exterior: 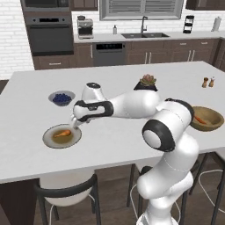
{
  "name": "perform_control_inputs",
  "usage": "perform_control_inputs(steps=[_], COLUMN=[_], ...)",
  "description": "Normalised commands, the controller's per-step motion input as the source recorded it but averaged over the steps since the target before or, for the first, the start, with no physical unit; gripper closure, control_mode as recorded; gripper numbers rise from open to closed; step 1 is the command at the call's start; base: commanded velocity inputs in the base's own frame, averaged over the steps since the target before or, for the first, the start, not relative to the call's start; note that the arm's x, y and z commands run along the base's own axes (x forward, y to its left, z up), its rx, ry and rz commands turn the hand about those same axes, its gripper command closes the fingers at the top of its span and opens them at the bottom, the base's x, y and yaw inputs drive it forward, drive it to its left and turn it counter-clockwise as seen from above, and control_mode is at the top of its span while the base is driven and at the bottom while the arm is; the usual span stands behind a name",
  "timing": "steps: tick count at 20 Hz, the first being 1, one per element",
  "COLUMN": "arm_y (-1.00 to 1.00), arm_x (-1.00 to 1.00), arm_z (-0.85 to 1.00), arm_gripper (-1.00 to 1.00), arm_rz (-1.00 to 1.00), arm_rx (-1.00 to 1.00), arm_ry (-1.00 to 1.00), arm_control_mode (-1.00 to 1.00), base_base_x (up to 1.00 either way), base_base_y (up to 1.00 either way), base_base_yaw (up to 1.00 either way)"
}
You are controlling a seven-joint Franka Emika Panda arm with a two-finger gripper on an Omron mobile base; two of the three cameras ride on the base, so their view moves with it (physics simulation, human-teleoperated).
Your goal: Pick the chicken drumstick and carrot from their plates and place them in the bowl. Then put the bowl in the fridge.
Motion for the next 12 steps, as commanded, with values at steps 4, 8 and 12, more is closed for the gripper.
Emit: perform_control_inputs(steps=[4, 8, 12], arm_y=[0.04, 0.21, 0.49], arm_x=[0.02, 0.09, 0.29], arm_z=[-0.01, -0.14, -0.10], arm_gripper=[-1.00, -1.00, -1.00], arm_rz=[0.45, 0.31, 0.09], arm_rx=[-0.11, -0.21, -0.20], arm_ry=[0.00, 0.00, 0.00], arm_control_mode=[-1.00, -1.00, -1.00], base_base_x=[0.00, 0.00, 0.00], base_base_y=[0.00, 0.00, 0.00], base_base_yaw=[0.00, 0.00, 0.00])
